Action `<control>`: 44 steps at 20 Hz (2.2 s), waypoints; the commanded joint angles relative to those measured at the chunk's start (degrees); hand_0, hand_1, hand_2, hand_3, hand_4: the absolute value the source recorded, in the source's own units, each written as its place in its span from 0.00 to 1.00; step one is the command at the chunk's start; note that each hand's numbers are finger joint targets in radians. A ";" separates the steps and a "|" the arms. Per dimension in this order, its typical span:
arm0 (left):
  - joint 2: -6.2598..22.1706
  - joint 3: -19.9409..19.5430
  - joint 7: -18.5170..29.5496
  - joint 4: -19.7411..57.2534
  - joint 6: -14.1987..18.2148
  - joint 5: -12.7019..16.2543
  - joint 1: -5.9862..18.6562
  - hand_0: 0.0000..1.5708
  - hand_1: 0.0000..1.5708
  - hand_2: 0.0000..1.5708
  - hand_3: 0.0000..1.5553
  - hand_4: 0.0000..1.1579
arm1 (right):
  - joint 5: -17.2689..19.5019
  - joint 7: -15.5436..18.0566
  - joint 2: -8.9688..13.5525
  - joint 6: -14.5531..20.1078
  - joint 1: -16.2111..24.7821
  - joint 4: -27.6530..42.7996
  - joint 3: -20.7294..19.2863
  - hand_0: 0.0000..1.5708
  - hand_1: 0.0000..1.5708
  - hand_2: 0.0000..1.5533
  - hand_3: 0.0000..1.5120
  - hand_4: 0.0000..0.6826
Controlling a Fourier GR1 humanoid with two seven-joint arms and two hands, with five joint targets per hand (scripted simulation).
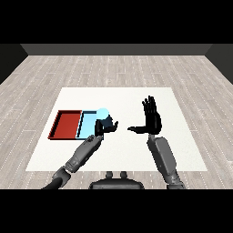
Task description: Pick the blue can and put it in the blue box
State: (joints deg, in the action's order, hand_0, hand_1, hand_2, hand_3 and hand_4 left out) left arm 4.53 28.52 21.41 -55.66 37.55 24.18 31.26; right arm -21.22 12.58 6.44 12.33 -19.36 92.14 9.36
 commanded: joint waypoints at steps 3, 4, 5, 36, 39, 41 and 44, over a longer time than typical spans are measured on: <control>5.35 -4.47 -1.69 1.31 -1.12 -2.14 0.99 1.00 1.00 0.99 0.95 0.99 | -3.18 0.42 3.24 -1.69 5.20 5.40 -6.69 0.00 0.00 0.00 0.00 0.00; 6.21 -5.18 -4.24 1.29 -1.55 -2.45 1.85 1.00 1.00 0.99 0.95 0.99 | -2.94 2.39 1.90 -2.56 8.44 5.11 -5.60 0.00 0.00 0.00 0.00 0.00; 7.59 -5.30 -5.17 2.47 -1.60 -2.83 2.53 1.00 1.00 1.00 0.95 0.97 | -4.32 -0.57 3.76 -1.66 7.64 7.81 -8.00 0.00 0.00 0.00 0.00 0.00; 5.58 -12.83 -13.22 55.33 -13.46 -9.40 13.77 0.00 0.00 0.15 0.18 0.58 | -4.35 3.81 2.39 -6.69 4.13 -5.70 -11.60 0.00 0.00 0.00 0.00 0.00; 5.43 -8.52 -18.09 55.52 -6.70 -14.03 16.62 0.00 0.00 0.00 0.00 0.00 | -3.66 3.68 0.61 -5.22 3.74 -5.31 -10.35 0.00 0.00 0.00 0.00 0.00; 6.19 -11.09 -12.83 54.91 -5.06 -12.01 15.46 0.00 0.00 0.00 0.00 0.00 | -5.69 6.37 1.33 -8.29 4.13 -6.68 -12.74 0.00 0.00 0.00 0.00 0.00; 5.48 -14.56 -8.10 52.21 0.17 -8.91 14.86 0.00 0.00 0.00 0.00 0.00 | -6.53 4.96 1.38 -8.27 4.43 -4.64 -12.76 0.00 0.00 0.00 0.00 0.00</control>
State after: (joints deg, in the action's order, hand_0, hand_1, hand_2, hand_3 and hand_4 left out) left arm 9.30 16.06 9.12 -2.60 33.23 13.76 47.32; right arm -26.17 17.62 7.70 5.21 -15.57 86.14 -2.52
